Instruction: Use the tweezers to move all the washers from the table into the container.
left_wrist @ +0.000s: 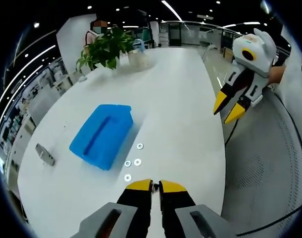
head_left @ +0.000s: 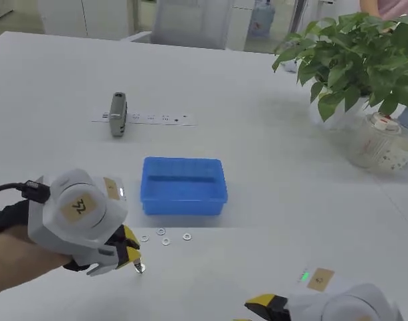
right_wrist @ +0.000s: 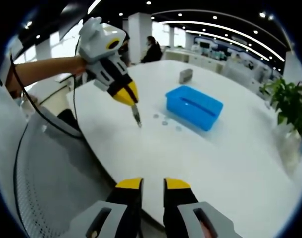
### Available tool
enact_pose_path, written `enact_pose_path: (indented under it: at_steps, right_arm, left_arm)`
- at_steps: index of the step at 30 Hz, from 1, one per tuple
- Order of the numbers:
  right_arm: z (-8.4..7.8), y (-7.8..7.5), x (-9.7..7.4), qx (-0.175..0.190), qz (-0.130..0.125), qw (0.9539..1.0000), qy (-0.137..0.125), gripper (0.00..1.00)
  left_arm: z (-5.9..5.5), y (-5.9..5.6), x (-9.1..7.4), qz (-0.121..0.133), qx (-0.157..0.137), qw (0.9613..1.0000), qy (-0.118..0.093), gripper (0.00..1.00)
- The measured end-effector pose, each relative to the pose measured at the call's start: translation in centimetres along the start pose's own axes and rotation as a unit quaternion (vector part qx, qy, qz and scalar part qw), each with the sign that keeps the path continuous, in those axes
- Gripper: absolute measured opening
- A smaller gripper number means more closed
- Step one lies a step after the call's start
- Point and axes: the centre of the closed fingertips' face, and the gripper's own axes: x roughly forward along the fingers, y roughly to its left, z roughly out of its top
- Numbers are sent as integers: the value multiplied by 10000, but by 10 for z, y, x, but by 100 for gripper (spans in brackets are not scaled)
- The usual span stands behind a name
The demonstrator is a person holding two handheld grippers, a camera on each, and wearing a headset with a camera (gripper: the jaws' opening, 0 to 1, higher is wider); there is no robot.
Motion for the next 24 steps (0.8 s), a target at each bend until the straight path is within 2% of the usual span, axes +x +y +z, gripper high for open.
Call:
enact_pose_path:
  at_steps: [5, 9, 13, 17, 24]
  right_arm:
    - [0, -1, -1, -12, -38, 10000, -6, 12]
    - [0, -1, -1, -23, -54, 10000, -5, 12]
    - [0, 0, -1, -26, -26, 10000, 0, 11]
    - [0, -1, 0, -48, -32, 10000, 9, 11]
    - [1, -1, -1, -17, -24, 10000, -20, 11]
  left_arm:
    - [0, 3, 1, 213, 8, 9997, -144, 2]
    - [3, 2, 2, 506, -97, 9976, -455, 2]
    - [5, 1, 3, 569, -153, 9970, -508, 2]
    - [5, 3, 2, 605, -343, 9958, -600, 2]
    - [1, 7, -2, 660, -332, 9958, -532, 2]
